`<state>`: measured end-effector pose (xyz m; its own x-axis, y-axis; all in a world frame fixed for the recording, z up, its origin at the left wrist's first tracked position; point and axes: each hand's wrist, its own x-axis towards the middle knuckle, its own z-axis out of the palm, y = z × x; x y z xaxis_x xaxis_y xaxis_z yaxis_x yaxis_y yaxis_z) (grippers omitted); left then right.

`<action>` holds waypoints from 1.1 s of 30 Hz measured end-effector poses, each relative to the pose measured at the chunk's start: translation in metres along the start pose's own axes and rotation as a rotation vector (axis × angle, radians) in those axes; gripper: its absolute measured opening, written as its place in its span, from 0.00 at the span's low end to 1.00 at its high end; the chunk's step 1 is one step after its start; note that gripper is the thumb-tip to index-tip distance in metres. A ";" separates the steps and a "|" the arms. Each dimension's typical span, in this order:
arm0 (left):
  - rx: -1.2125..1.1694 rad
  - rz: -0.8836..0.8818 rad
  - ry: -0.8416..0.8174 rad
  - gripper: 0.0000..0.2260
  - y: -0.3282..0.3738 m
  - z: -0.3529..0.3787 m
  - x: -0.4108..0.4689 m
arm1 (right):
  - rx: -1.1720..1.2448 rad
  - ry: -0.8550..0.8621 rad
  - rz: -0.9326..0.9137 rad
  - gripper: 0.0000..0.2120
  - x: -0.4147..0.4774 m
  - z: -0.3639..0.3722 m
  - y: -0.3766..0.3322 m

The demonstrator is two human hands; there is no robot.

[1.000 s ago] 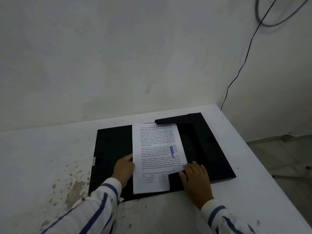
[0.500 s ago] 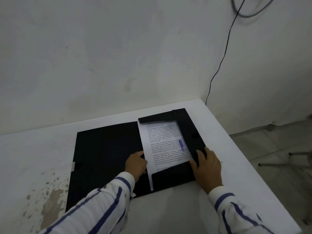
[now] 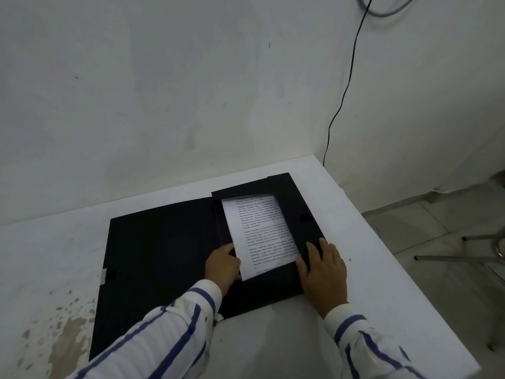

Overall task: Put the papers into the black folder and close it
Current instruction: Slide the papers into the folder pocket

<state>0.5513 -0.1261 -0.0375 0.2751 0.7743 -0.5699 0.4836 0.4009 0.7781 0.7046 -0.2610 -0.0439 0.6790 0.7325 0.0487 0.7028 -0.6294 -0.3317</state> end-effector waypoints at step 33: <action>-0.041 -0.157 0.240 0.22 -0.053 -0.141 -0.054 | 0.092 -0.368 -0.442 0.24 -0.062 0.027 -0.135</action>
<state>0.3934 -0.1200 -0.0102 -0.0074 0.7928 -0.6094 0.4696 0.5408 0.6979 0.5617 -0.2147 -0.0279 0.1955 0.9729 -0.1238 0.8702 -0.2303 -0.4356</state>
